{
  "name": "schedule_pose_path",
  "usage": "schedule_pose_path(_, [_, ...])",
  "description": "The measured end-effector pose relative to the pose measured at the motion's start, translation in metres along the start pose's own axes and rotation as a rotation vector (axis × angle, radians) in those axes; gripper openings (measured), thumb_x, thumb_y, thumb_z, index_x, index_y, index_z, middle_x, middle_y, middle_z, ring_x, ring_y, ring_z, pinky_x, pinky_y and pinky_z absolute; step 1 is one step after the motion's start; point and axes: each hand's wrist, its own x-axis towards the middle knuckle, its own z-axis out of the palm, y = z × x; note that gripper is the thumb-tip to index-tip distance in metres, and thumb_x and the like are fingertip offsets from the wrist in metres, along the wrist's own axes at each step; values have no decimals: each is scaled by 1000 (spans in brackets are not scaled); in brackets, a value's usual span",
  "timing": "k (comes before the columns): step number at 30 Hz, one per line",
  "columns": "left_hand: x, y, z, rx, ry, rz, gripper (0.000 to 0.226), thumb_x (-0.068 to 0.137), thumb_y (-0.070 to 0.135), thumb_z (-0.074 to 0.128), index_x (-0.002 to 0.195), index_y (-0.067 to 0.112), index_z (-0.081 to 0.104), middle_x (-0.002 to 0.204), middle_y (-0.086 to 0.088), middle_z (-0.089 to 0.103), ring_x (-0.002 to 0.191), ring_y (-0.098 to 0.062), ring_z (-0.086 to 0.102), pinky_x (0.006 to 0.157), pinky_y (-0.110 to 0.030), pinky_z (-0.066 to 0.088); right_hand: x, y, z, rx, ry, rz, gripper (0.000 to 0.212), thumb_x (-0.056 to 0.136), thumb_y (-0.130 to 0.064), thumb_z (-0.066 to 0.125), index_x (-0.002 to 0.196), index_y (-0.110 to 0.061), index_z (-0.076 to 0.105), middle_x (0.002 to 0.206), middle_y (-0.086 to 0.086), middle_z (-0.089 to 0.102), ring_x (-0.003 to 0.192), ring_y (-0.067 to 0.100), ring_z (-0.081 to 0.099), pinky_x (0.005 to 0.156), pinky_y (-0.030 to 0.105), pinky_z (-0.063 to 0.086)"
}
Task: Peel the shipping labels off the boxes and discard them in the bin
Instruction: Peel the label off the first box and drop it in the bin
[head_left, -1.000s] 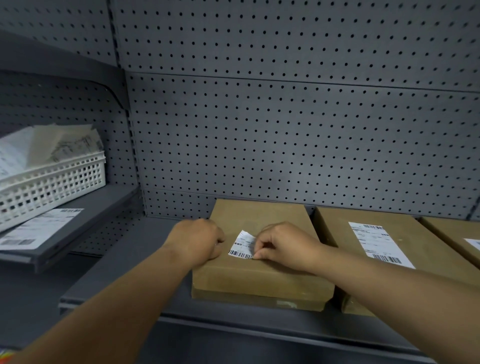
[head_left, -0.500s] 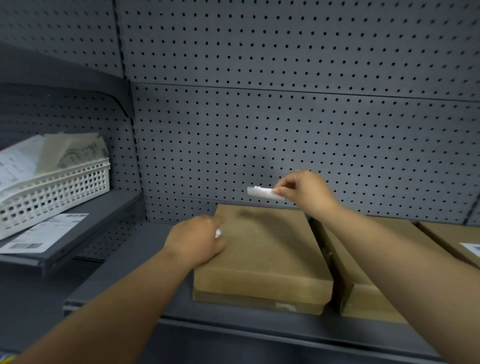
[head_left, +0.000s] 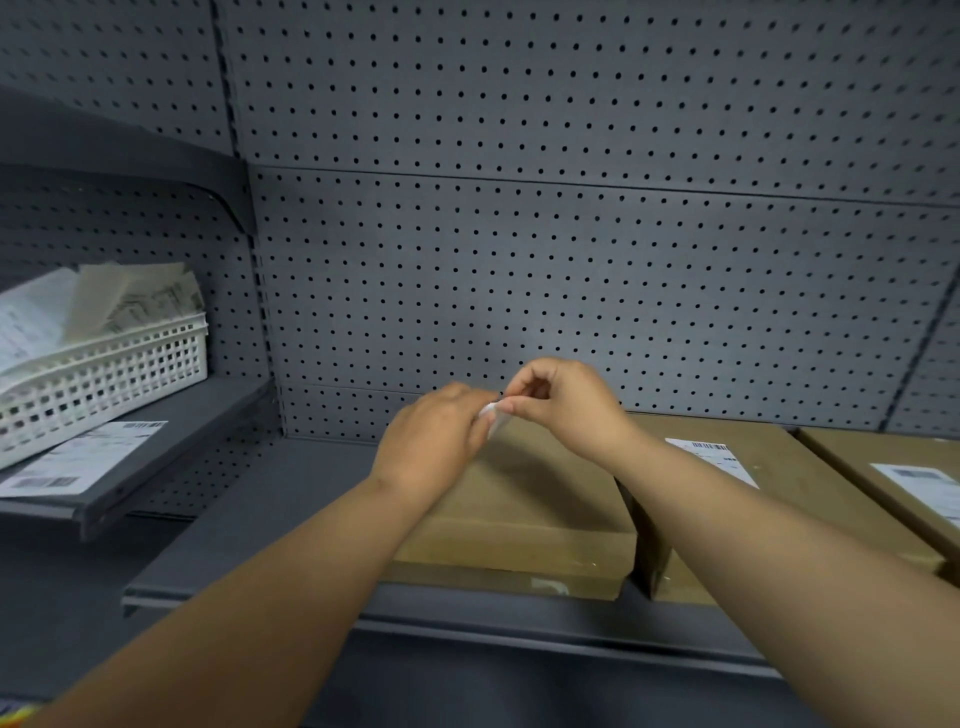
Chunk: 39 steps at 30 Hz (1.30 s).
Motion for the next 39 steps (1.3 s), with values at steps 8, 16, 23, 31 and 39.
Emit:
schedule_pose_path(8, [-3,-16,-8,-5,-30,-2,33,99,23,39,126,17,56,122,-8,62,108,-27,56,89,-41,48,-11,16,-3,497,-15,305,8,83,-19,66,78,-14,62,71,0,58,63,11,53,62,20,48])
schedule_pose_path(16, [-7,-48,-15,234,-42,-34,30,91,16,40,116,22,54,110,-1,61,98,-23,54,79,-36,47,-17,18,76,-568,-199,233,23,90,-19,47,98,-7,64,107,15,62,99,32,58,80,31,46])
schedule_pose_path(23, [-6,-62,-15,295,-35,-52,14,89,19,39,87,13,52,88,-4,53,79,-22,46,66,-35,41,-23,21,62,-457,-413,-60,15,84,-18,51,90,-12,63,100,9,60,95,24,56,87,33,46])
schedule_pose_path(31, [4,-70,-10,282,-66,-25,14,87,17,37,73,17,34,75,2,36,72,-18,36,61,-31,31,2,25,93,-511,-221,12,23,90,-22,47,96,-7,63,103,15,60,97,30,56,82,31,45])
schedule_pose_path(39, [15,-79,-7,273,-115,3,9,83,17,39,75,16,34,75,1,35,71,-18,35,62,-31,28,4,51,57,-489,-352,6,17,87,-21,50,94,-11,62,102,9,59,98,24,54,88,31,43])
